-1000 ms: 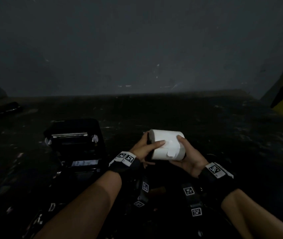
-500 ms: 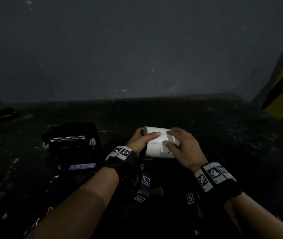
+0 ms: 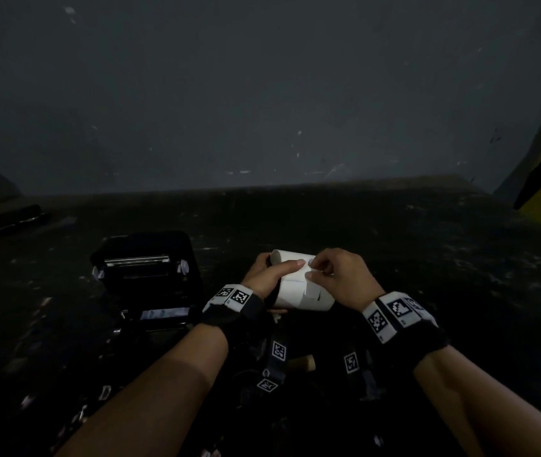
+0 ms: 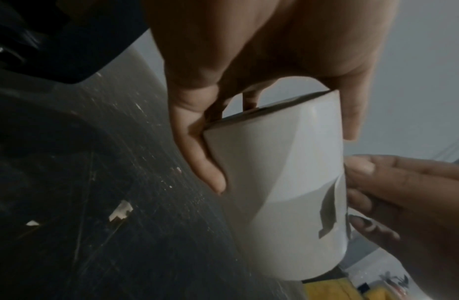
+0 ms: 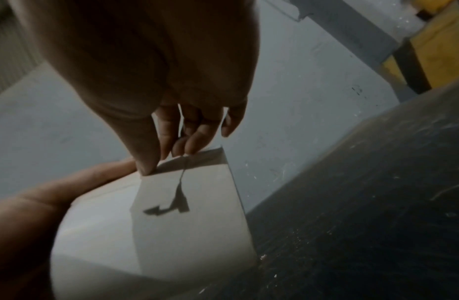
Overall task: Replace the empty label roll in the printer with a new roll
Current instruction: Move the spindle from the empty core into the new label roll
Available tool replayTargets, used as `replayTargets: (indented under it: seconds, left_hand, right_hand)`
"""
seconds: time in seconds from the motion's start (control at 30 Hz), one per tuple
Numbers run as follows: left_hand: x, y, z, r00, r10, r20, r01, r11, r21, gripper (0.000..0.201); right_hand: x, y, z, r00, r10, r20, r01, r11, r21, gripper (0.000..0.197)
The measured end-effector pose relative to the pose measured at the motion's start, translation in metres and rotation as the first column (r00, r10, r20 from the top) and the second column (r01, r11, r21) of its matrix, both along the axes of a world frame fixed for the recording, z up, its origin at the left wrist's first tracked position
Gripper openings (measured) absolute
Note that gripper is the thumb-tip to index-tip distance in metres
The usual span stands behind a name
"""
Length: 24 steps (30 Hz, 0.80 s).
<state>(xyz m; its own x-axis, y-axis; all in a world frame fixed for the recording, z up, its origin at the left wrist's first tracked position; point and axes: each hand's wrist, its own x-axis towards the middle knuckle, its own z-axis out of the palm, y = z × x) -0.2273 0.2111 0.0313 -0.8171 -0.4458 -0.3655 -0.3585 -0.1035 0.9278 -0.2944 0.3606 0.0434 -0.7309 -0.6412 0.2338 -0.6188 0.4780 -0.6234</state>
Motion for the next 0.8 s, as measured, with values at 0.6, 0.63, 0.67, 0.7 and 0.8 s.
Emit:
replayTargets:
  seconds: [0.6,0.63,0.67,0.7,0.8]
  left_hand:
    - [-0.01,-0.009,-0.027,0.992,0.03,0.123,-0.043,0.994,0.102,0.071]
    - [-0.01,-0.012,-0.031,0.99,0.045,0.133,-0.059,0.992,0.109,0.07]
    - [-0.009,-0.014,-0.035,0.988,0.061,0.142,-0.078,0.99,0.115,0.069]
    - [-0.008,-0.016,-0.041,0.986,0.074,0.151,-0.092,0.989,0.119,0.069]
    - [-0.005,-0.016,-0.055,0.982,0.084,0.171,-0.106,0.986,0.126,0.071]
  right_hand:
    - [-0.01,0.037,-0.027,0.953,0.24,0.186,-0.206,0.961,-0.185,0.017]
    - [-0.014,0.044,-0.03,0.946,0.223,0.234,-0.17,0.96,-0.224,0.016]
    - [-0.022,0.05,-0.034,0.945,0.187,0.267,-0.122,0.962,-0.243,0.012]
    - [-0.032,0.056,-0.039,0.948,0.129,0.289,-0.065,0.973,-0.221,0.009]
    - [-0.07,0.069,-0.067,0.942,-0.064,0.329,0.025,0.992,0.121,0.013]
